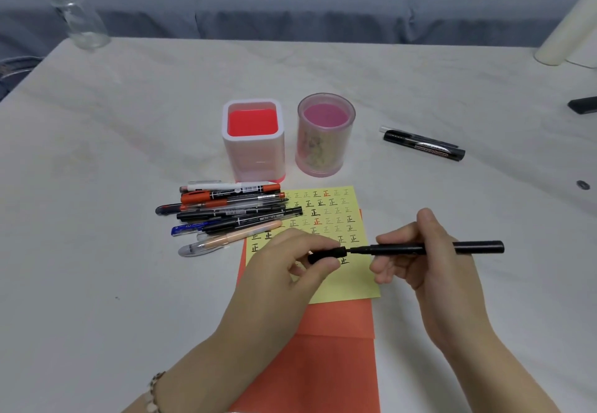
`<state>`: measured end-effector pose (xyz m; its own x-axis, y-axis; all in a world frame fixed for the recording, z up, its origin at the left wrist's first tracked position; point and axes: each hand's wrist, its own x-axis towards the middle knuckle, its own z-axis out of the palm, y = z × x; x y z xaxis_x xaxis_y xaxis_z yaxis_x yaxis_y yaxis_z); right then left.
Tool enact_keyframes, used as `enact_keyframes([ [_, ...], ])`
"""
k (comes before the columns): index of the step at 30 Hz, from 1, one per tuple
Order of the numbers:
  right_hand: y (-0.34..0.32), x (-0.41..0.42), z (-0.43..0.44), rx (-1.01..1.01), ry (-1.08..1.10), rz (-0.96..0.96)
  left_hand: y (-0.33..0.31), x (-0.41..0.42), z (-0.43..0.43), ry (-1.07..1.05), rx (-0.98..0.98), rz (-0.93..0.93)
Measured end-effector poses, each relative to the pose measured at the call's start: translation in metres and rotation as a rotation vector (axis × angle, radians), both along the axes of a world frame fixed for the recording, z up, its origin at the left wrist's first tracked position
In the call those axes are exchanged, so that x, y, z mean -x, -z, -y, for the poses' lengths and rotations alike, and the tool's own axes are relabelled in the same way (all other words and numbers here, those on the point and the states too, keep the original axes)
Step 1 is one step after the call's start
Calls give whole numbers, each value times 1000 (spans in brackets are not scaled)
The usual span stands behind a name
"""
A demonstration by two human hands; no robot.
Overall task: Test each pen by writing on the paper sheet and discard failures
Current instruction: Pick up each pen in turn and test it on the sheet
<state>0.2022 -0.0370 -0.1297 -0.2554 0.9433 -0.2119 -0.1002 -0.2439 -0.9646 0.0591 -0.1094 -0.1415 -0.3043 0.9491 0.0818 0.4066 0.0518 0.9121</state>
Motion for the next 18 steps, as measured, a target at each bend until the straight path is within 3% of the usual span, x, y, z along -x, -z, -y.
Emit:
enact_keyframes([
  [4,4,5,4,-73,-113,50,2,-3,-2,124,-33,-152],
  [7,4,5,3,-119,-134,74,7,0,-9,191,-109,-533],
  [9,2,5,1,-144,-122,79,8,4,-12,244,-178,-633],
  [12,2,6,-1,-146,-114,53,0,3,-15,335,15,-310],
  [16,-1,7,-6,-163,-144,67,-10,0,-21,373,353,551],
  [18,0,9,-9,-159,-153,87,-11,4,-24,376,422,708],
])
